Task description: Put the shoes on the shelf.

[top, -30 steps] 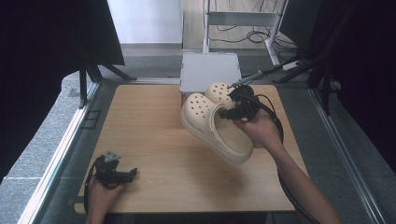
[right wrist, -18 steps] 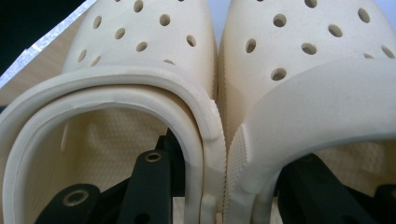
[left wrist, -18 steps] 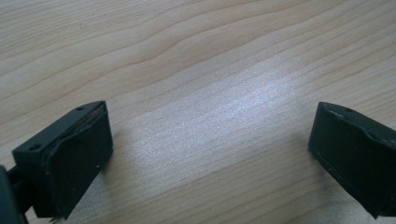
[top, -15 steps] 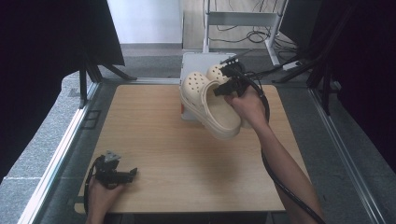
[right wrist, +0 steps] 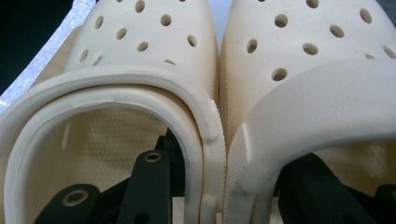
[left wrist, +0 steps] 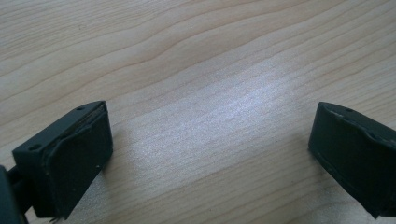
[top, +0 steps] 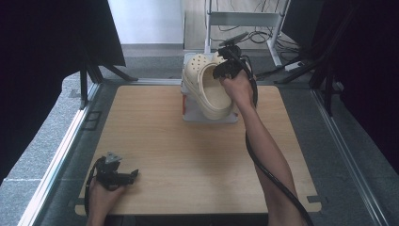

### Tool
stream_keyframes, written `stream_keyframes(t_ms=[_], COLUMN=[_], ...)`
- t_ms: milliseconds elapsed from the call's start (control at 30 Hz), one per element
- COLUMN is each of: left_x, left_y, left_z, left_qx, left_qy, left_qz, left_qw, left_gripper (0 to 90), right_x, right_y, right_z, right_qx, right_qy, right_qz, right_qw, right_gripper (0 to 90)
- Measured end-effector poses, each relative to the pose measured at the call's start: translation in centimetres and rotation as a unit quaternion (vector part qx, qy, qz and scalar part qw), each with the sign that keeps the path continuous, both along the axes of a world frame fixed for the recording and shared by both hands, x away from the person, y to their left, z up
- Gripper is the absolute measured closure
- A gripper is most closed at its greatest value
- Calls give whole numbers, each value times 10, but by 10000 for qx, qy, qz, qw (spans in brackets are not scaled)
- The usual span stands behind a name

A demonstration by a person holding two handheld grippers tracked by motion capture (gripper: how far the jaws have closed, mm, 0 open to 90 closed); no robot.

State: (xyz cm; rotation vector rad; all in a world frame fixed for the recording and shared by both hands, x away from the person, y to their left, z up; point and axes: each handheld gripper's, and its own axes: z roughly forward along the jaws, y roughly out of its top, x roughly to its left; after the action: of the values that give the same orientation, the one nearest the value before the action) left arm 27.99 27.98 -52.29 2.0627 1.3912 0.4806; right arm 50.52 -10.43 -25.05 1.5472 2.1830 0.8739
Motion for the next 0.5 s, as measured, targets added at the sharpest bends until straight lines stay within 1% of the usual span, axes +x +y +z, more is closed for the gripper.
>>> stream_keyframes(t_ms=[133,267,433,500], left_x=[0,0,0,0], left_y=[0,0,0,0], left_z=[0,0,0,0], left_qx=[0,-2,-4,-15], left_qy=[4,3,1,-6], left_qz=[-4,-4,-10,-5], left_qw=[10000,10000,10000,10000], left_gripper=[0,0,0,0], right_x=[15,29,48,56], right_y=[6,13,21,22], right_z=[-4,-7,-8,-8], right_qx=[-17,-19,-34,2], right_qy=[67,39,75,68], right_qz=[-171,-338,-572,-637], right_qw=[9998,9994,9983,9979], right_gripper=[656,657,658,659])
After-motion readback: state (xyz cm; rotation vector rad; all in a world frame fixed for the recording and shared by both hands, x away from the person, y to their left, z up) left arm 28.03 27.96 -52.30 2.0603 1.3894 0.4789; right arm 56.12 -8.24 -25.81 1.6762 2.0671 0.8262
